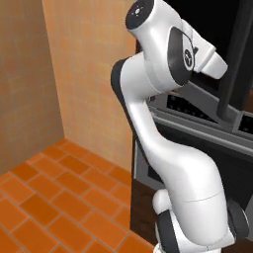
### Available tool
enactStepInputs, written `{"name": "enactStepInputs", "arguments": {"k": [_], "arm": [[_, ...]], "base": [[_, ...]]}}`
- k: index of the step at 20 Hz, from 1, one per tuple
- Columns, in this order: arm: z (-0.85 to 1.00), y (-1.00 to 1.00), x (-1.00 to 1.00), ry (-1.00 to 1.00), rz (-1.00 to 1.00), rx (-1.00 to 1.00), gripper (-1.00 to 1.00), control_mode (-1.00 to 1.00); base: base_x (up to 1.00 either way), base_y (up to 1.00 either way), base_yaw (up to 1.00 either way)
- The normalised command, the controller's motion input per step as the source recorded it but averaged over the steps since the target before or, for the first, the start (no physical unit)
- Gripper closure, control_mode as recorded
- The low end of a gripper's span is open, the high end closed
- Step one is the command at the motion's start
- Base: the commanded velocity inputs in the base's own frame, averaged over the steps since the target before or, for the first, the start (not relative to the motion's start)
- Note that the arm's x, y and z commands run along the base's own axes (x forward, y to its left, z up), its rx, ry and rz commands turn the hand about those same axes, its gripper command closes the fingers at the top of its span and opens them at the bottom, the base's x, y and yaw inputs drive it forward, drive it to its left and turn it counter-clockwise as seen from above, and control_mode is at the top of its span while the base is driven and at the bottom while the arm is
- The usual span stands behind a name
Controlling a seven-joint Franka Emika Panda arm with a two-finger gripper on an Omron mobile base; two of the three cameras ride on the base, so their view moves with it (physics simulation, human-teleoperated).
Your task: Pick the eggplant from the sink and place it in the bowl. Then pick the bowl and place it in the microwave. Then close the microwave door and press the start button.
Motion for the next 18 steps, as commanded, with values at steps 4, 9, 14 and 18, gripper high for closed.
{"name": "enactStepInputs", "arguments": {"k": [4,9,14,18], "arm": [[-0.47,-0.99,0.00,-0.38,0.00,-0.36,-1.00,-1.00],[-0.05,-0.98,0.47,-0.06,-0.09,-0.09,-1.00,-1.00],[0.02,-0.63,0.64,0.10,-0.09,0.01,-1.00,-1.00],[0.01,-0.14,0.56,0.04,-0.01,0.00,-1.00,-1.00]], "base": [[0.00,0.00,0.00],[0.00,0.00,0.00],[0.00,0.00,0.00],[0.00,0.00,0.00]]}}
